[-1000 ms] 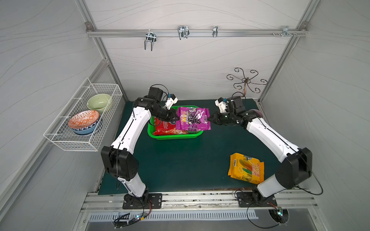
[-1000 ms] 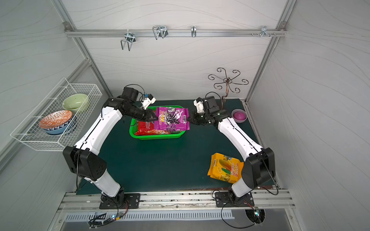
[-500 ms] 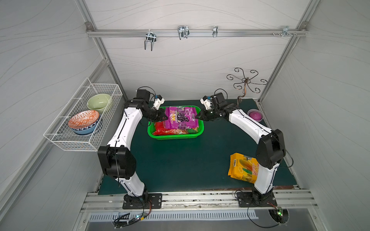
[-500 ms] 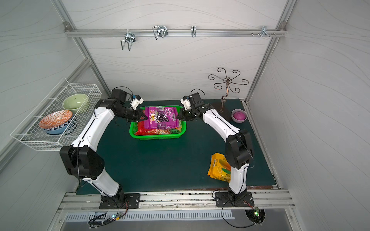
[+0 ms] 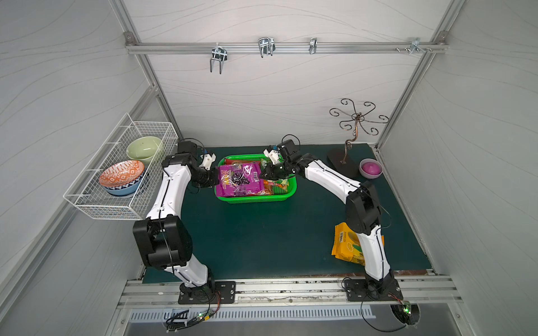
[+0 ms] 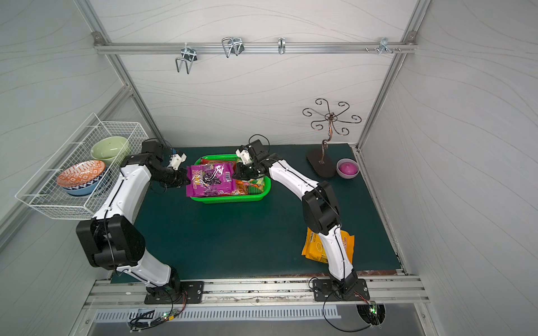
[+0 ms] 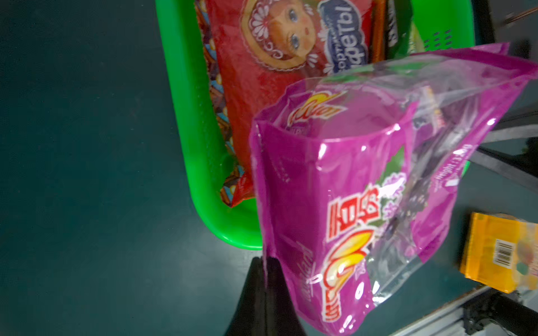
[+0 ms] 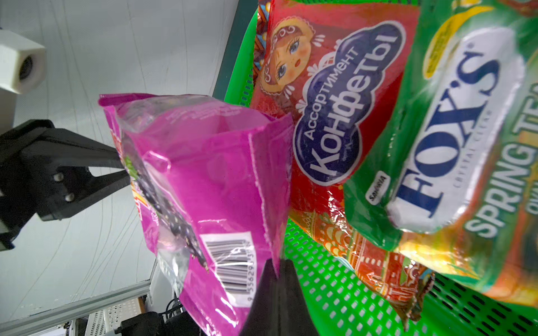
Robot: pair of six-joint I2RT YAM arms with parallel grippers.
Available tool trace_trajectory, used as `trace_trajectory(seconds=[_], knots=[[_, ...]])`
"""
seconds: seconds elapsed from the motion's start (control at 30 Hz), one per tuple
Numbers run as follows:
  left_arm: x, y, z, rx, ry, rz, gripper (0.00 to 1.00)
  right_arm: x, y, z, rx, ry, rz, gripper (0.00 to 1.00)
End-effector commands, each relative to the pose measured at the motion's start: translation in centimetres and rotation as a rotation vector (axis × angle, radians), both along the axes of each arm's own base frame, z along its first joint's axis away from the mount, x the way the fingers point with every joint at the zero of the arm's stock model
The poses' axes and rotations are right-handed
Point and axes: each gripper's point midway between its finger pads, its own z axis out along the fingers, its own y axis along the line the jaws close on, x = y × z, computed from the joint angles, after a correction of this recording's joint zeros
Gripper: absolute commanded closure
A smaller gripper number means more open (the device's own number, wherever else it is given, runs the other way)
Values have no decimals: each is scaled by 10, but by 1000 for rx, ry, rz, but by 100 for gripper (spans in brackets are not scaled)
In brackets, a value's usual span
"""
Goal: Put the candies in the basket
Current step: Place the candy in the basket.
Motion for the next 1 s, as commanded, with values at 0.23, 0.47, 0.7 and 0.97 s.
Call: trace_trajectory(seconds=[0.23,0.47,0.7,0.97], knots=[[45,53,-19,137,-81,86,100,16,6,-31,-38,6,-67,100],[70,61,-57,135,-42,108,100,26,-14,-55,-106,34,-156,100],[71,59,-81,105,33,109,100,27,-36,-68,-98,88,-195,100],[65,56,-26,108,-72,123,83,22,-26,-24,-22,60,-137,77]])
